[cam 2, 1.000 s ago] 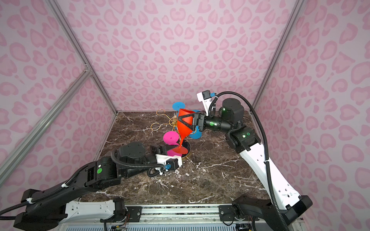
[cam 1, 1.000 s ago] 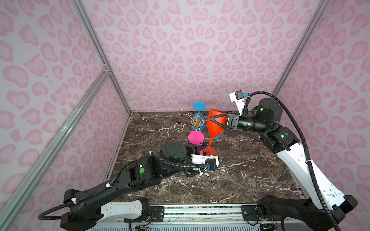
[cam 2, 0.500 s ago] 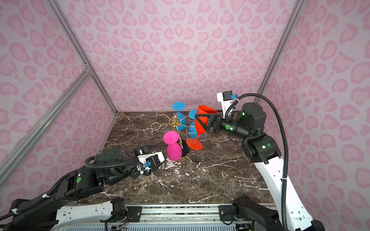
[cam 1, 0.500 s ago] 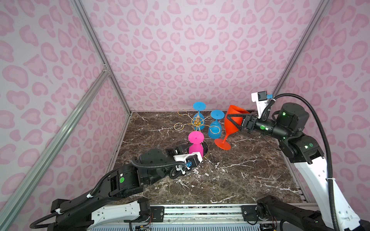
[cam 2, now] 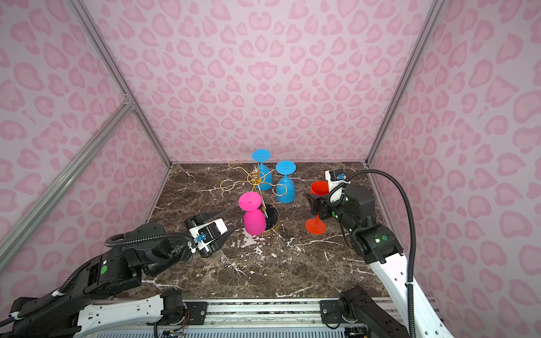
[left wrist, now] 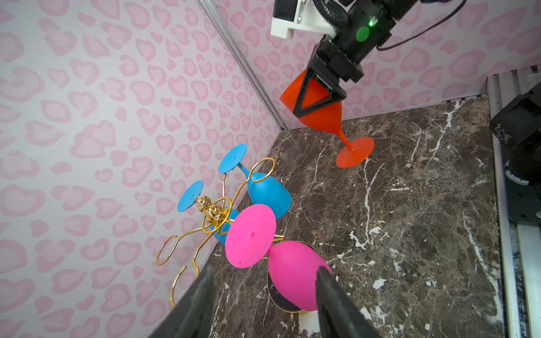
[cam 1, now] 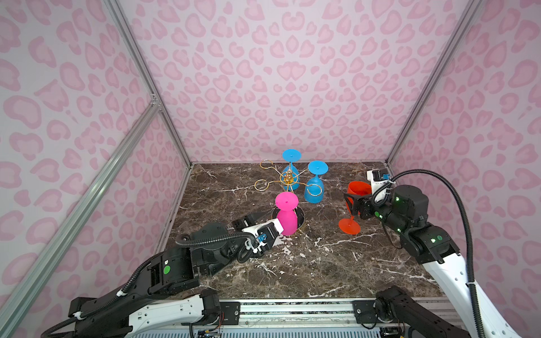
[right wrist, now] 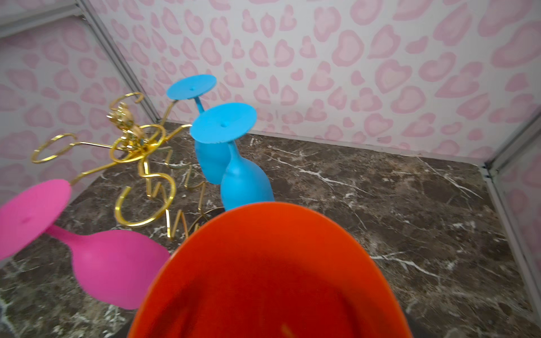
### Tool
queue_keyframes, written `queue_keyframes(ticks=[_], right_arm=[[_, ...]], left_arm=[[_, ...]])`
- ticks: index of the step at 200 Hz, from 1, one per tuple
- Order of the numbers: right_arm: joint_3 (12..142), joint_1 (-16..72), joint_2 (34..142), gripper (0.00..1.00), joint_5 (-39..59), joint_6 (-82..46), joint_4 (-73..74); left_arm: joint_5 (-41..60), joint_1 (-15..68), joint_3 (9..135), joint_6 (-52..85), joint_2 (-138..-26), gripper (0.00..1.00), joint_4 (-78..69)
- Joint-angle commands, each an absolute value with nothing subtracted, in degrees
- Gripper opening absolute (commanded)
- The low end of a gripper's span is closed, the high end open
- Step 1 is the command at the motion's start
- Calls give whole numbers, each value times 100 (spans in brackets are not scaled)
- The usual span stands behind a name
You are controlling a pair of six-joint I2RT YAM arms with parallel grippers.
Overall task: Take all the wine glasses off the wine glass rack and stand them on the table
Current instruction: 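Lower the red glass with the right gripper onto the table beside the rack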
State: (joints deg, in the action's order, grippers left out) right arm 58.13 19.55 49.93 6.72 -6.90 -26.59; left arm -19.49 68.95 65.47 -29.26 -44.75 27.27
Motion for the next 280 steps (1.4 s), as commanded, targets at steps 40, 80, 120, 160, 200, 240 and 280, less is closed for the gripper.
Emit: queue_keyframes(ticks=[40, 80, 120, 160, 200, 240, 280], right_arm=[[4229, 1961, 5274, 83, -614, -779, 74], [3654, 2057, 6069, 85, -905, -977, 1634], [3762, 2309, 7037, 86, -1253, -841, 2294], [3770, 2373, 7694, 86, -1577, -712, 2994], [3756, 2439, 8295, 86, -1727, -750, 3457], [3741, 2461, 8646, 88, -1985, -861, 3649], [3805, 2522, 8848, 88, -2069, -796, 3764]], left_arm=[[-2012, 6891, 6462, -2675, -4471, 56, 2540], [-2067, 6891, 6361, -2534, -4310, 56, 2496], [-2113, 6891, 6382, -2454, -4254, 56, 2558], [-2164, 6891, 6355, -2430, -4253, 57, 2557], [-2226, 6891, 6357, -2453, -4307, 57, 2562], [-2276, 6891, 6297, -2438, -4334, 57, 2514], [-2255, 6891, 6288, -2419, -4448, 57, 2509]])
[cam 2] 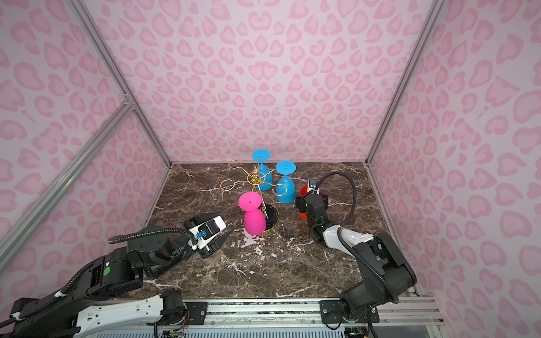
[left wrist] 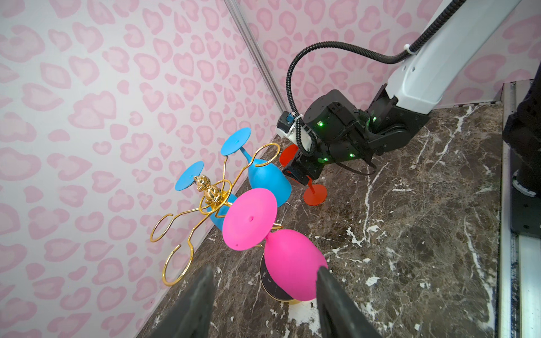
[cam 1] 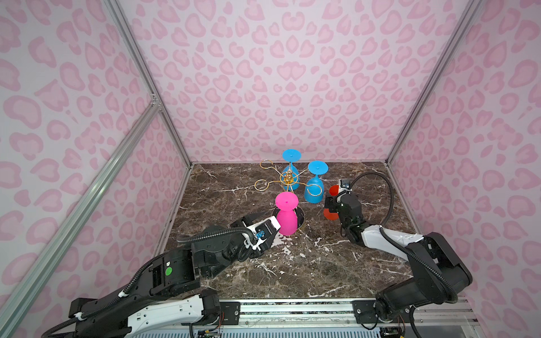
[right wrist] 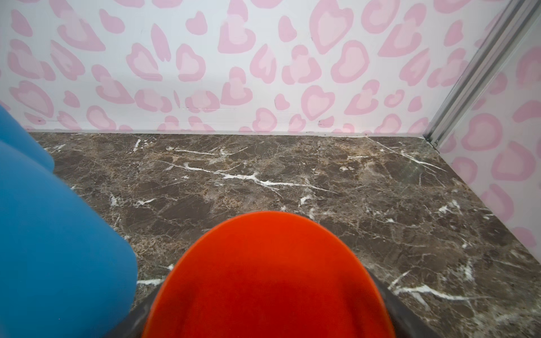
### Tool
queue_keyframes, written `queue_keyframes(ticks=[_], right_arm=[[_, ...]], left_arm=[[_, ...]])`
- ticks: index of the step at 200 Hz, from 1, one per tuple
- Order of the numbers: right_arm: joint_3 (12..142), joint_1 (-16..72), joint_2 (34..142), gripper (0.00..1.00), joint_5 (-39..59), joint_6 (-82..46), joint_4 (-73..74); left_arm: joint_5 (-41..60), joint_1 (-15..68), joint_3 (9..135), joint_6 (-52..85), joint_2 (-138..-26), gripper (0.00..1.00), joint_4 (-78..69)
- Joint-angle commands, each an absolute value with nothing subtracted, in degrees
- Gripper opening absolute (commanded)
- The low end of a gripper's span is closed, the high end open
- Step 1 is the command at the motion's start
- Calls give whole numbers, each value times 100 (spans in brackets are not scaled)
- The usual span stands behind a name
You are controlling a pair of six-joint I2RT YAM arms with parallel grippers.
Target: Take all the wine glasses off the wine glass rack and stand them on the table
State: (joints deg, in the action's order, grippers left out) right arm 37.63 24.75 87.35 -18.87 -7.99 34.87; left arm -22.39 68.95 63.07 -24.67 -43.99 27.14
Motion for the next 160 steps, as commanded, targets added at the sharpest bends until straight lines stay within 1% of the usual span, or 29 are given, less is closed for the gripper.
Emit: queue_keyframes(ticks=[1, 56, 119, 160], right_arm=[[3814, 2522, 8849, 88, -2076, -798, 3763], [3785, 2535, 8880, 88, -2228, -919, 3731], [3645, 2547, 8744, 99, -2212, -932, 3728], [3663, 2549, 8586, 100, -2202, -887, 3622]], left_arm=[[-2252, 6891, 6290, -2418, -4448, 57, 2511], [-2215, 6891, 6287, -2382, -4449, 57, 2531], [-2217, 6886, 6242, -2317, -4352, 57, 2540], [-2189, 6890, 6234, -2295, -4358, 57, 2539]])
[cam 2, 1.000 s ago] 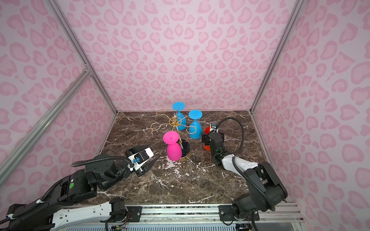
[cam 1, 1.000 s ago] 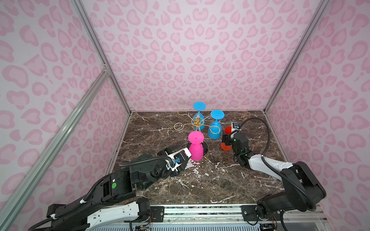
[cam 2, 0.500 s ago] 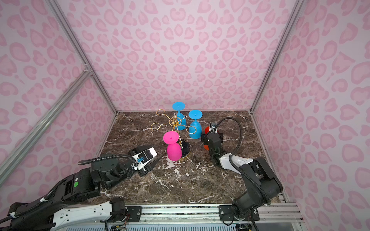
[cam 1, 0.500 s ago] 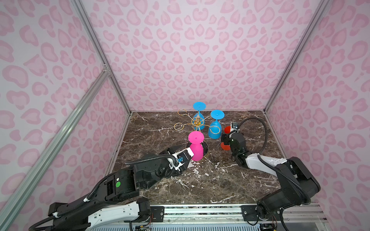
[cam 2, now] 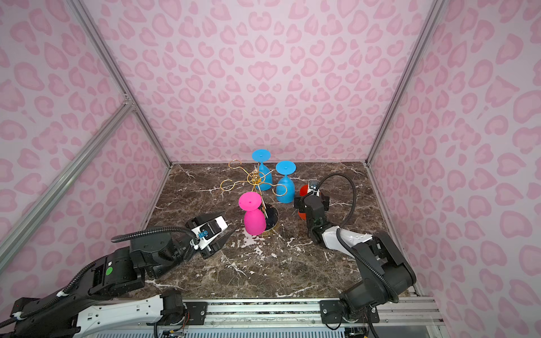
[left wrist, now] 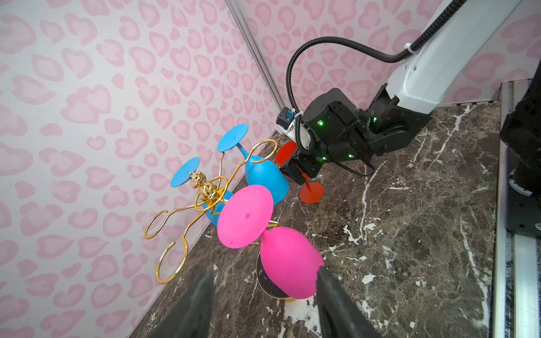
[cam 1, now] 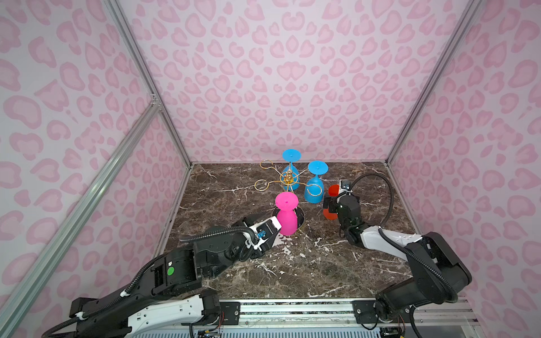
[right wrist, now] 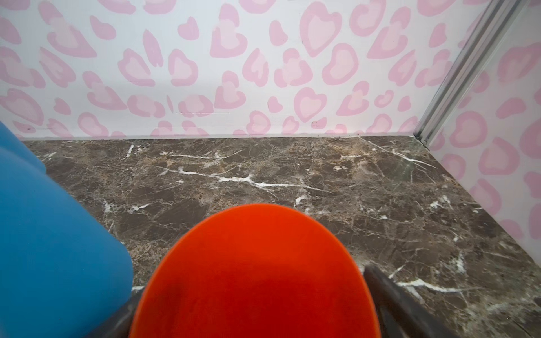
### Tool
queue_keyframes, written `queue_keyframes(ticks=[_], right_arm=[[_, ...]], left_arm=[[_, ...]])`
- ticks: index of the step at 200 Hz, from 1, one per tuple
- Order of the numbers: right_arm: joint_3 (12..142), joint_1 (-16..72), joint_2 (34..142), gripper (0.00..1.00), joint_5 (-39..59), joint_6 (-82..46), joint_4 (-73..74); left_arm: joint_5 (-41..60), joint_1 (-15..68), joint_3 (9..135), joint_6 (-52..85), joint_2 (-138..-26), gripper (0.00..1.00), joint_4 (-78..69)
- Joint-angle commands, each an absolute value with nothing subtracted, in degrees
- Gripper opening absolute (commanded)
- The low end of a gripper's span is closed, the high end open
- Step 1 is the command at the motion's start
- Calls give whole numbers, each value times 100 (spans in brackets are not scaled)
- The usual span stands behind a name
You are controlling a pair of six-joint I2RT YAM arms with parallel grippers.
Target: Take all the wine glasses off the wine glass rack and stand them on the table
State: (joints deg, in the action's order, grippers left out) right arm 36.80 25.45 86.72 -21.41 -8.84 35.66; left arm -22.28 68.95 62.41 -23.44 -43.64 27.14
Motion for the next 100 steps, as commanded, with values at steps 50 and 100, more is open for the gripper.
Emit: queue_keyframes(ticks=[50, 100], right_arm=[[3525, 2549, 8172, 100, -2213, -855, 3452], [3541, 2507, 7796, 100, -2009, -808, 3169]], left_arm=[[-2186, 6890, 6198, -2261, -4265, 57, 2540], [-2208, 6884, 6148, -2175, -4210, 57, 2540]])
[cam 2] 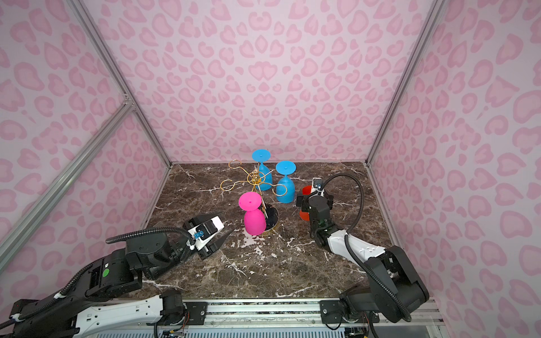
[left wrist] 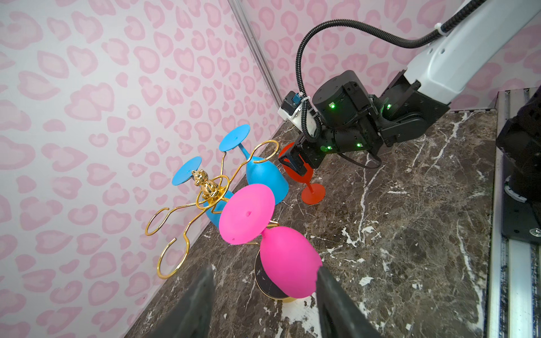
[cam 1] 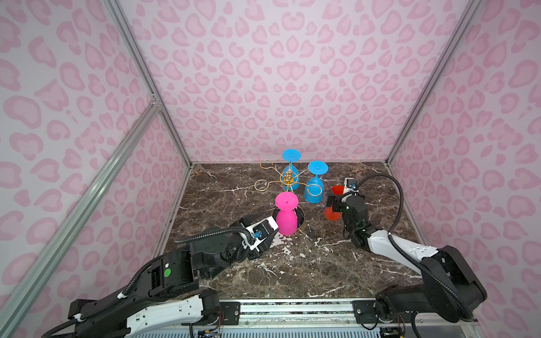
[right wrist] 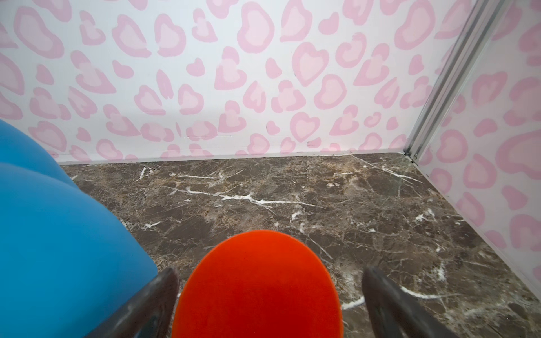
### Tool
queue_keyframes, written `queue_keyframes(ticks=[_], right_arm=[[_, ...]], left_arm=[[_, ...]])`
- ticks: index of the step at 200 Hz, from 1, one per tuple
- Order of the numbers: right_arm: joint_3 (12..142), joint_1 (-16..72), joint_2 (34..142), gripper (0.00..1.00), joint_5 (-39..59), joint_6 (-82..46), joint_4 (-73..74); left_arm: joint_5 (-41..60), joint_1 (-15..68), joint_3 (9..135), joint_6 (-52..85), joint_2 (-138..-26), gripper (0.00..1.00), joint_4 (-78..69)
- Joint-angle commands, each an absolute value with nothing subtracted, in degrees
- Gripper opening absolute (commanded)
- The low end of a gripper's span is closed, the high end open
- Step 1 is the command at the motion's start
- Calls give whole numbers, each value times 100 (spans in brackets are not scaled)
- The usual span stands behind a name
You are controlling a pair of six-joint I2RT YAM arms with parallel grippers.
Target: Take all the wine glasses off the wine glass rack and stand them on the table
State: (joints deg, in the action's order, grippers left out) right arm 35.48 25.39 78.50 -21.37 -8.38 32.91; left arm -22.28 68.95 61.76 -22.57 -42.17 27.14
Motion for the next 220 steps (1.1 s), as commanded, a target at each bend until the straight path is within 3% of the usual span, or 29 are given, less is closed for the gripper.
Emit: queue_keyframes(ticks=[1, 107, 165, 220], right_arm=[[3550, 2506, 7800, 100, -2007, -804, 3162], [4128, 2398, 6925, 100, -1768, -605, 2281], [4769, 2351, 5827, 100, -1557, -632, 442], [5097, 2325, 4647, 100, -992, -1355, -1406]], left_arm=[[-2202, 6887, 6146, -2173, -4210, 57, 2544], [-2438, 6891, 6193, -1696, -4220, 58, 2557], [-3208, 6865, 6192, -15, -4173, 61, 2367], [-3098, 6393, 6086, 2085, -3908, 66, 2305]])
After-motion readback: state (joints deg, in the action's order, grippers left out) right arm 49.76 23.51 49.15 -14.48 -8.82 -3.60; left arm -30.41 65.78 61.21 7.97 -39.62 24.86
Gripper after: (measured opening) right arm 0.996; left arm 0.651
